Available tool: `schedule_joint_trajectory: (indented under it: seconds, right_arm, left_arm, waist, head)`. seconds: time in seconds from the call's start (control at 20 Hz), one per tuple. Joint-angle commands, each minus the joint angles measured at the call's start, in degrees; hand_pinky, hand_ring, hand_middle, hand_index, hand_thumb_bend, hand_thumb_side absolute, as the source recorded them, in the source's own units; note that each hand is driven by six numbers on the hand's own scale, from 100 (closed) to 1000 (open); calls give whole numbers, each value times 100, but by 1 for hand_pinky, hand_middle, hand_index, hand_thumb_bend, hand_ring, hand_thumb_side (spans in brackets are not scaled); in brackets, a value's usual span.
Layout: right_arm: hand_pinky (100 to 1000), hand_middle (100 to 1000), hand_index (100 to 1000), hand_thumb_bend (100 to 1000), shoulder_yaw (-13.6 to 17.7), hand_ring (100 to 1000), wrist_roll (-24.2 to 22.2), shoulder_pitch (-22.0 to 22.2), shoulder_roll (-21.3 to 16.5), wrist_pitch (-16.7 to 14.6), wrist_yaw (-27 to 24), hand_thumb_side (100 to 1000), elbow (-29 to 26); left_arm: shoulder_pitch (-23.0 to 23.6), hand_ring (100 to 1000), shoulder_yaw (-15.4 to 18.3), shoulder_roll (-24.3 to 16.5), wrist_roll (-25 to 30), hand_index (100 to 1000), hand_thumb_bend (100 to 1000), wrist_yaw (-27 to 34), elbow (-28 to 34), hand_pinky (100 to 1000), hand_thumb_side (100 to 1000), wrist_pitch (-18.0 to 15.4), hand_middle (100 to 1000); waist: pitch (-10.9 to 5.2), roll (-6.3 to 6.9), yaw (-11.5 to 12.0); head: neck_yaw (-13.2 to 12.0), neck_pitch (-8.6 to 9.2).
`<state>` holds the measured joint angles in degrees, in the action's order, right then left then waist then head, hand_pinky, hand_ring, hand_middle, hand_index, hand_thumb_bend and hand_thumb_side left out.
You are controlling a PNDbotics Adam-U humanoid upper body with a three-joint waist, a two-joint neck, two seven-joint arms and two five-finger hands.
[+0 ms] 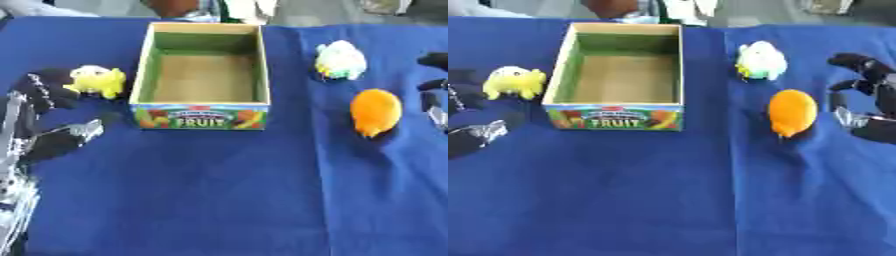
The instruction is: Pick up objects on the table and place them in the box.
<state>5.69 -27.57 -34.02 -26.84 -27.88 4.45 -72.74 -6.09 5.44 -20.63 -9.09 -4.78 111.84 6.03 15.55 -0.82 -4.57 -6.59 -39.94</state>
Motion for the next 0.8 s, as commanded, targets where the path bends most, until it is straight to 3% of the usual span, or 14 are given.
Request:
schedule_joint_trajectory:
  seconds: [0.05,0.8]
  right_arm:
    - [747,862,932,100,-74,987,50,-221,-300,-164,236,100,248]
    - [768,872,932,100,-528,992,352,-1111,-423,-950,1673,132,1559]
  left_arm:
    - [-23,606,1,-91,20,741,808,-14,71,590,100,-14,627]
    - [-28,605,-14,-86,39,742,809,-8,77,591,100,-16,627]
  waist:
    - [-106,-1,12]
    - [-92,19,64]
  head:
    - [16,0]
    - [50,-12]
